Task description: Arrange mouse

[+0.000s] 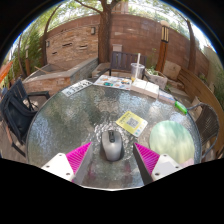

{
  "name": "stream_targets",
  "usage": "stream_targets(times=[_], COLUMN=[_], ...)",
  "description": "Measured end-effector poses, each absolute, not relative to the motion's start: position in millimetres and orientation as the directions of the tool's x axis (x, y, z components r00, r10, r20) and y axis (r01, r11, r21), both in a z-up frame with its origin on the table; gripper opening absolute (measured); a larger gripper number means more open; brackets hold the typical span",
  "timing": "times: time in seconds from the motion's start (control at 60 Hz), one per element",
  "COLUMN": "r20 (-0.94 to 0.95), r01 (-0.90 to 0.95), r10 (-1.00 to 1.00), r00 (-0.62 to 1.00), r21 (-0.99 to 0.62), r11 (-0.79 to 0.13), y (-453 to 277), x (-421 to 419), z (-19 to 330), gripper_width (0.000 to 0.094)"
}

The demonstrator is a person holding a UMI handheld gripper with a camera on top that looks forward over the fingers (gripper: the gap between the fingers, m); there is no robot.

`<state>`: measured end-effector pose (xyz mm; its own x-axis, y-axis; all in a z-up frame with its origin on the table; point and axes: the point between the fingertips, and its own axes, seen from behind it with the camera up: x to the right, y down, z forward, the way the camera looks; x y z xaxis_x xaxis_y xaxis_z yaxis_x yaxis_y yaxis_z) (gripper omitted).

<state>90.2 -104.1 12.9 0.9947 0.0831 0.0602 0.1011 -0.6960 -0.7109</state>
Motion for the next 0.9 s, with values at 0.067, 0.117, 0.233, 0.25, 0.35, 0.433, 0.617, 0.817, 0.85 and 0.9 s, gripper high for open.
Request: stream_targets(times=[0.067, 0.117, 0.233, 0.25, 0.35, 0.433, 0.617, 0.817, 0.85, 0.9], r20=[0.044, 0.026, 0.020, 0.018, 0.045, 0.048, 0.007, -0.043, -0.045, -0.039], r01=[0.092, 0.086, 0.089, 0.090, 0.121, 0.124, 0.093, -0.003, -0.018, -0.030], r10=[0.087, 0.094, 0.106, 0.109, 0.127, 0.127, 0.143, 0.082, 0.052, 0.009], r00=[0.995, 0.995, 0.994, 0.994, 0.991, 0.991, 0.990, 0.996, 0.998, 0.999], r21=[-0.704, -0.693, -0.705, -0.707, -0.711, -0.704, -0.791, -0.899, -0.901, -0.890], r11=[-0.704, -0.716, -0.704, -0.701, -0.692, -0.699, -0.605, -0.437, -0.434, -0.455], y=[-86, -79, -69, -69, -66, -67, -71, -57, -54, -51], x=[92, 91, 89, 89, 88, 86, 67, 137, 161, 201], z=[-3, -14, -17, -17, -17, -18, 64, 198, 202, 187], gripper_width=[0.0809, 0.0776, 0.0510, 0.0500, 0.0432, 0.0381, 0.0359, 0.0357, 0.0354, 0.0354])
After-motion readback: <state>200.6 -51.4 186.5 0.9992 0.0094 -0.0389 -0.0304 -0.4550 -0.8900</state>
